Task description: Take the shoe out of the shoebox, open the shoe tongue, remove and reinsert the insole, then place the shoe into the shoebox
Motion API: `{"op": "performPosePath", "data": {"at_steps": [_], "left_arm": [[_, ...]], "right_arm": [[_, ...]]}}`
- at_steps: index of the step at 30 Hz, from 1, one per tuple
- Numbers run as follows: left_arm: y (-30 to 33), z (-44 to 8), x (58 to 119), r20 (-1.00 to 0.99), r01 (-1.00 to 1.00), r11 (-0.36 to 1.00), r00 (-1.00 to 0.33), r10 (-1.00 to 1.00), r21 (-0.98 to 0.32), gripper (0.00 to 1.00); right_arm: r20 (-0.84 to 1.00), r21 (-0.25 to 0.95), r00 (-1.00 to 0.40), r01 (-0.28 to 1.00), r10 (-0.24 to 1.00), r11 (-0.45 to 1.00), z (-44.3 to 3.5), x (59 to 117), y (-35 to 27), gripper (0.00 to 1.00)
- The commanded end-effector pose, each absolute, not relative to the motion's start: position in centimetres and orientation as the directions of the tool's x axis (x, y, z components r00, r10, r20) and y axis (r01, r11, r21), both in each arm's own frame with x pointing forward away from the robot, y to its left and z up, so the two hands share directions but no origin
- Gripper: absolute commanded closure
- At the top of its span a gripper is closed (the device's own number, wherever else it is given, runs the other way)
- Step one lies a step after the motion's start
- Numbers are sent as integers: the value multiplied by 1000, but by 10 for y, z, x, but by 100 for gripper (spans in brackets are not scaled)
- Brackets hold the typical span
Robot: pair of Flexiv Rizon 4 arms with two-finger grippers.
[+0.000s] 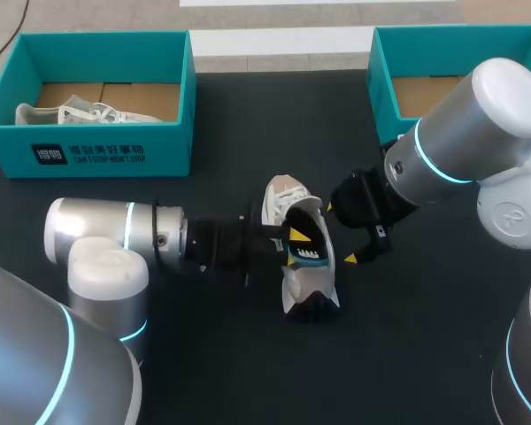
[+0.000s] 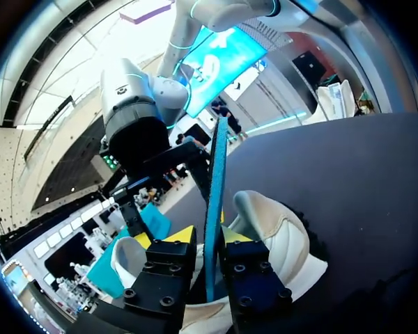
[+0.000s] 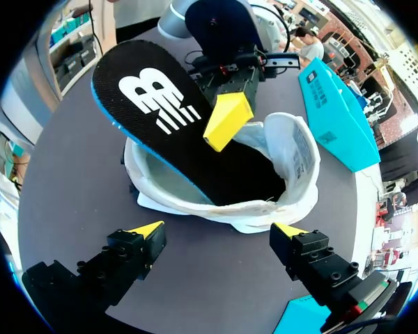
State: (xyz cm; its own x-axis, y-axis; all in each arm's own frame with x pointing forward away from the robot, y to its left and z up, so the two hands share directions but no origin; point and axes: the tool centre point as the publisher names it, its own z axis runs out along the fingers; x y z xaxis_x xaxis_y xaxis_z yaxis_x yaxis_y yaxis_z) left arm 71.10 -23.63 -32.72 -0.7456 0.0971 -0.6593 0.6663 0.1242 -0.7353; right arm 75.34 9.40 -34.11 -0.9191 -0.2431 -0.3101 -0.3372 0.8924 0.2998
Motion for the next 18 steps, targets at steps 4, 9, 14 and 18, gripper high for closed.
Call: {"op": "performPosePath", "data": {"at_steps": [4, 9, 14, 18], "left_arm": [[-227, -320, 697, -666, 668, 122, -743, 65, -734, 80], [-229, -322, 694, -655, 658, 114, -753, 66, -745, 95], [-236, -331, 700, -648, 653, 106, -758, 80, -750, 100], [-244, -338, 709, -660, 666, 109, -746, 93, -738, 100]], "right_arm": [[-311, 298, -919, -337, -243, 893, -342, 753, 95, 0], [-311, 298, -919, -337, -243, 893, -342, 753, 95, 0], [-311, 298, -919, -337, -243, 893, -342, 753, 95, 0], [-311, 298, -919, -337, -243, 893, -342, 753, 95, 0]]}}
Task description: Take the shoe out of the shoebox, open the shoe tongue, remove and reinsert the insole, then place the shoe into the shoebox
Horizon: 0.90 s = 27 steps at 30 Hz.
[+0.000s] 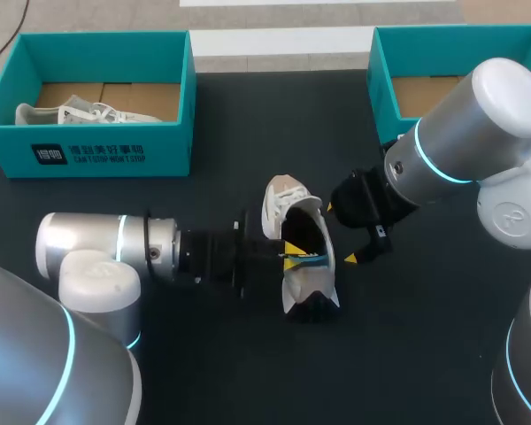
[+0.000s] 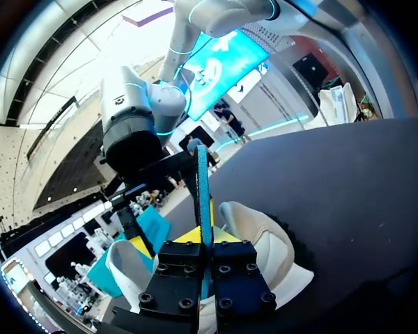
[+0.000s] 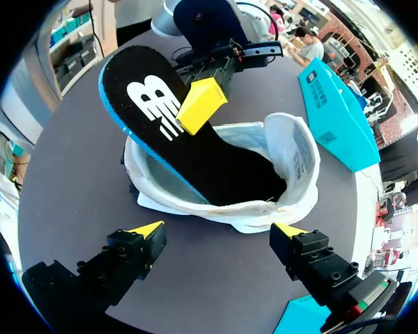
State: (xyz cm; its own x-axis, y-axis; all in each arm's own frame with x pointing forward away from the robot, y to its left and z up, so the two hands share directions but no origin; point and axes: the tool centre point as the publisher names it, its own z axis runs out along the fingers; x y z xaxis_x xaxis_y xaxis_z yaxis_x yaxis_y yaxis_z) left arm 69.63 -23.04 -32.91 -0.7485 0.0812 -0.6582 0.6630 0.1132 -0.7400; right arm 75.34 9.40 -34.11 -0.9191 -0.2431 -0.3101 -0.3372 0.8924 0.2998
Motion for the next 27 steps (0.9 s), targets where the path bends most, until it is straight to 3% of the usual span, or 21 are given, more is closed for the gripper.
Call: {"op": "performPosePath", "data": {"at_steps": [1, 14, 16, 18, 27], "left_arm": [[-245, -340, 711, -668, 674, 109, -738, 96, -730, 100], [-237, -351, 736, -698, 701, 157, -711, 85, -695, 100], [-236, -347, 731, -699, 702, 148, -710, 81, -696, 80], [-235, -343, 726, -701, 705, 138, -708, 81, -696, 72], [-224, -329, 702, -710, 712, 107, -702, 58, -694, 86]], "right_arm": [[-311, 298, -919, -337, -243, 893, -342, 753, 95, 0], [-311, 298, -919, -337, -243, 893, -342, 753, 95, 0], [-311, 298, -919, -337, -243, 893, -342, 753, 95, 0], [-311, 298, -919, -337, -243, 893, -342, 753, 95, 0], [-311, 298, -919, -337, -243, 893, -342, 753, 95, 0]]}}
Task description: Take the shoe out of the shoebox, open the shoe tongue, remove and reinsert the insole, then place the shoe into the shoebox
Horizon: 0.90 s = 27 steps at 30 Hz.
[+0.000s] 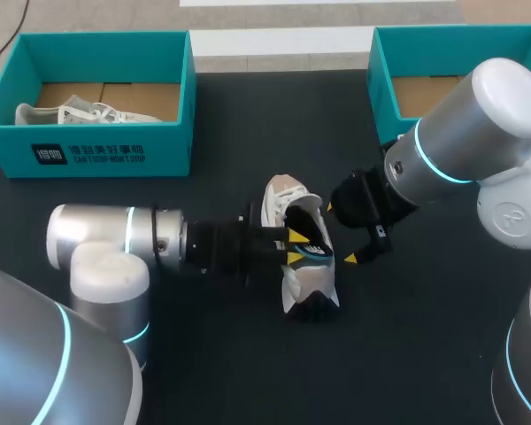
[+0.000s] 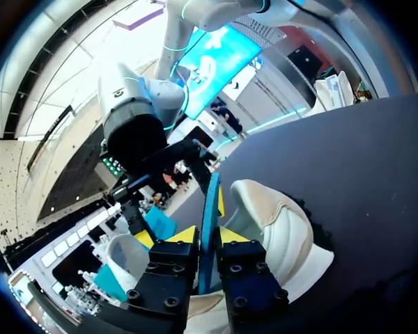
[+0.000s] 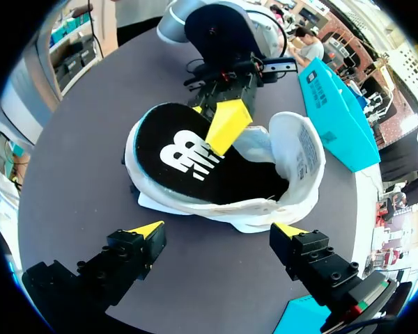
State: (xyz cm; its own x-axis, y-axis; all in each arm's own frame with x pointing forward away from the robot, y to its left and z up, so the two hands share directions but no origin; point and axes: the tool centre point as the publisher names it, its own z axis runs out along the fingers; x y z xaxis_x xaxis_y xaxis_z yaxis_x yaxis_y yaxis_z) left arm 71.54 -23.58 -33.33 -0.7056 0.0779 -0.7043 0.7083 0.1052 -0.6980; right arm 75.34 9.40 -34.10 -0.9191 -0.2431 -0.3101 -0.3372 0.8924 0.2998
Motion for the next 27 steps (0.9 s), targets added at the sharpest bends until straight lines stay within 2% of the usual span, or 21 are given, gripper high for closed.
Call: {"op": "performPosePath", "data": {"at_steps": [1, 5, 7, 9, 27], "left_arm": [[-223, -328, 700, -712, 713, 103, -700, 54, -694, 85], [-223, -322, 695, -717, 718, 91, -695, 44, -690, 86], [-224, -323, 694, -719, 719, 88, -694, 45, -689, 90], [-227, -326, 695, -715, 716, 88, -697, 47, -692, 100], [-238, -349, 736, -748, 752, 145, -657, 90, -643, 100]], "right_arm": [[-311, 298, -919, -337, -243, 893, -342, 753, 95, 0], [-311, 298, -919, -337, -243, 893, -342, 753, 95, 0], [-311, 298, -919, -337, -243, 893, -342, 753, 95, 0], [-311, 298, -919, -337, -243, 893, -342, 753, 95, 0], [-311, 298, -919, -337, -243, 893, -342, 753, 95, 0]]}}
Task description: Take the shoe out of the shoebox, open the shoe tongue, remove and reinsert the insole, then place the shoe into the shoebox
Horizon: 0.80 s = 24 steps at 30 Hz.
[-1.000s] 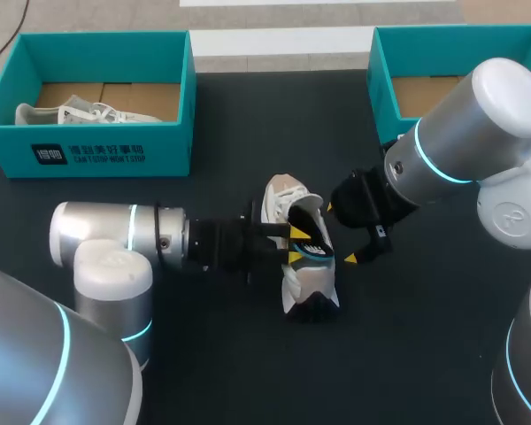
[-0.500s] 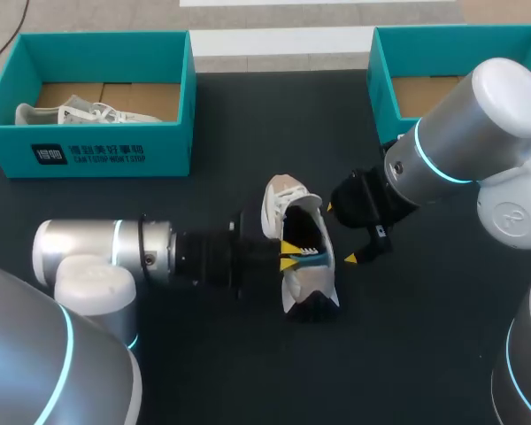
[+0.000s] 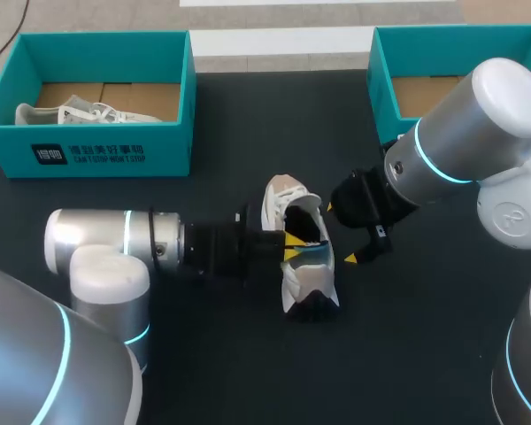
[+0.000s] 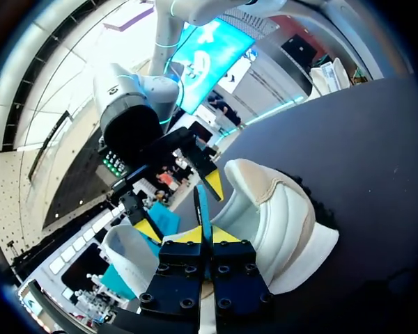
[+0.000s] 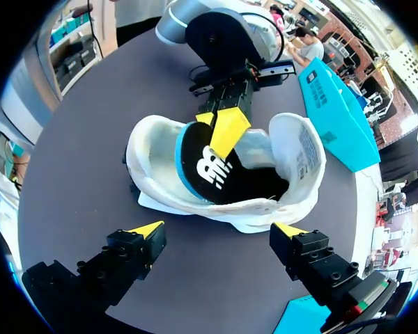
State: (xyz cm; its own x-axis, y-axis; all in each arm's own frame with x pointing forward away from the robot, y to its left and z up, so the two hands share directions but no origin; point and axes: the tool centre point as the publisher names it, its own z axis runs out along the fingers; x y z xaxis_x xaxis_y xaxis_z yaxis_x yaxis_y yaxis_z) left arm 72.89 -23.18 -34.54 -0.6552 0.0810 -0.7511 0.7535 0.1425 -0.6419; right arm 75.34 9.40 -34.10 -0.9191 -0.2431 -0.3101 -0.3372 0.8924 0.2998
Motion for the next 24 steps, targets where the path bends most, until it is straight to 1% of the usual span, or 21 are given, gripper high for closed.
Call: {"op": "performPosePath", "data": {"at_steps": [1, 4, 5, 6, 7, 9, 12, 15, 16, 21, 23, 24], "left_arm": [[-237, -349, 735, -747, 751, 145, -659, 89, -645, 100], [-234, -347, 729, -741, 744, 138, -666, 88, -653, 100], [-234, -346, 726, -741, 745, 138, -666, 88, -653, 95], [-233, -345, 724, -742, 746, 137, -665, 89, -652, 85], [-233, -343, 722, -742, 746, 135, -664, 89, -652, 83], [-232, -340, 718, -745, 748, 131, -662, 86, -650, 76], [-231, -334, 713, -751, 755, 123, -655, 82, -644, 69], [-230, -330, 710, -754, 758, 119, -651, 84, -641, 70], [-230, -330, 710, -755, 759, 118, -651, 84, -641, 73], [-229, -327, 709, -755, 759, 115, -650, 83, -641, 76], [-230, -326, 708, -756, 761, 113, -649, 86, -639, 81], [-230, -326, 708, -756, 761, 112, -649, 88, -640, 82]], "right_arm": [[-311, 298, -919, -337, -243, 893, -342, 753, 95, 0], [-311, 298, -919, -337, -243, 893, -342, 753, 95, 0], [-311, 298, -919, -337, -243, 893, -342, 753, 95, 0], [-311, 298, -919, -337, -243, 893, -342, 753, 95, 0], [-311, 298, -919, -337, -243, 893, -342, 753, 95, 0], [-311, 298, -919, -337, -243, 893, -342, 753, 95, 0], [-311, 298, -919, -337, -243, 893, -342, 753, 95, 0], [-311, 298, -919, -337, -243, 893, -342, 753, 95, 0], [-311, 298, -919, -337, -243, 893, -342, 753, 95, 0], [-311, 298, -919, -337, -243, 893, -342, 753, 95, 0], [-311, 298, -919, -337, -243, 893, -342, 753, 95, 0], [-311, 298, -919, -337, -243, 893, -342, 753, 95, 0]]}}
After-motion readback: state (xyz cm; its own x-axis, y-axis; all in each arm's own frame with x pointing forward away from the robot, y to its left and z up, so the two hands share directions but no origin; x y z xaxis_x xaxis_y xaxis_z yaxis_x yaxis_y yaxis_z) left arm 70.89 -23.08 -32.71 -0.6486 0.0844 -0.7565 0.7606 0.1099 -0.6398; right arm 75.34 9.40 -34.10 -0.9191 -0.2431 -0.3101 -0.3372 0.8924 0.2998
